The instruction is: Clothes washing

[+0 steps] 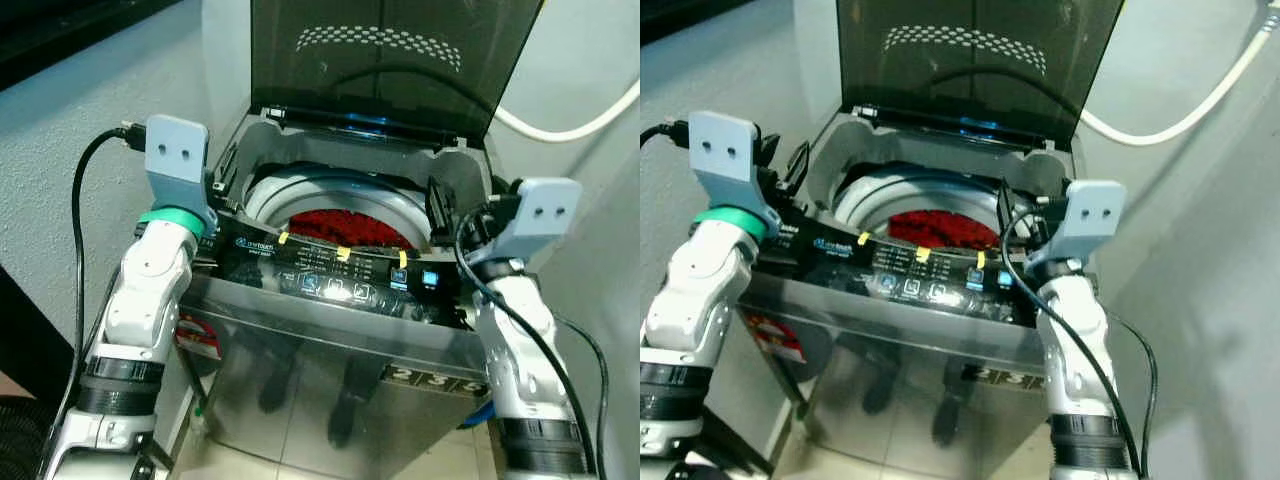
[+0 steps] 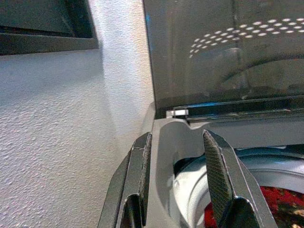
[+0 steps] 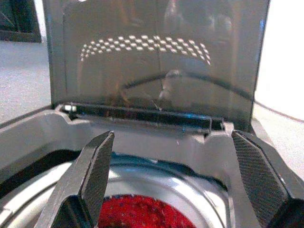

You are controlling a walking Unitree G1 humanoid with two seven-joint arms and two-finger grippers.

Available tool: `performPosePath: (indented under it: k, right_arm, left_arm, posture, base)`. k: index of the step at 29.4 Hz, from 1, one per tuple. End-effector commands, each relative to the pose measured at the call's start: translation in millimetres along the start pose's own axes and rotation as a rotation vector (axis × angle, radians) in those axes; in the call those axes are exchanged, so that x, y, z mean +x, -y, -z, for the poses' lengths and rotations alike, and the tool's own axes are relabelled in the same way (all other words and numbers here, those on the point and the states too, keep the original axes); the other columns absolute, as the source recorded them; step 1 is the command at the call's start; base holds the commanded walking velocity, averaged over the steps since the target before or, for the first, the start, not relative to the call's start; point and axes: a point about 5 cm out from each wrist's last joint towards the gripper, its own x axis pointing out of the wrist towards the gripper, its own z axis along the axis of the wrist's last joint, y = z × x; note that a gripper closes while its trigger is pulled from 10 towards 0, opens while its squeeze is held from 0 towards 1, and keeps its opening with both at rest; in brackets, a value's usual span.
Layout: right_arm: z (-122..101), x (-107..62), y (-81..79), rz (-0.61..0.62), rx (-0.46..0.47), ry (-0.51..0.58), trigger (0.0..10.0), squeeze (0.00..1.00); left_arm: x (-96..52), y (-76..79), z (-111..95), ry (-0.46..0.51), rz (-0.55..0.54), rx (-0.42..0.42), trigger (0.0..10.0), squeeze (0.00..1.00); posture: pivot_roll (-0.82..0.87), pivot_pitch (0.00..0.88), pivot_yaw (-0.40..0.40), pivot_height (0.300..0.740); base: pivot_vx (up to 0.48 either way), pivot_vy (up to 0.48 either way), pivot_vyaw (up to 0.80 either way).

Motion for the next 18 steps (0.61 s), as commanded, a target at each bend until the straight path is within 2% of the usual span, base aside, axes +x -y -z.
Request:
performPosePath:
  k: [1,15,18]
  right_arm:
    - [1.8,0.2,1.0,-0.004,0.009,-0.011,10.0,0.0]
    - [4.3,-0.2,-5.0,-0.001,0.002,-0.012,10.0,0.0]
    - [5.2,0.9,-4.4,0.002,0.003,-0.007,10.0,0.0]
  left_arm:
    - [-0.4,-2.8,2.9,-0.007,-0.022,0.005,10.0,0.0]
    - [0.3,-3.7,5.4,-0.004,-0.049,-0.004,10.0,0.0]
    - [1.4,-2.3,5.1,0.001,-0.047,-0.004,10.0,0.0]
  posture:
    - [0.07,0.0,-0.027,0.74]
    - [0.07,0.0,-0.025,0.74]
    - [0.07,0.0,-0.025,0.74]
  base:
    - [0.0,0.0,0.0]
    - [0.0,0.0,0.0]
    - [-0.301,0.0,0.0]
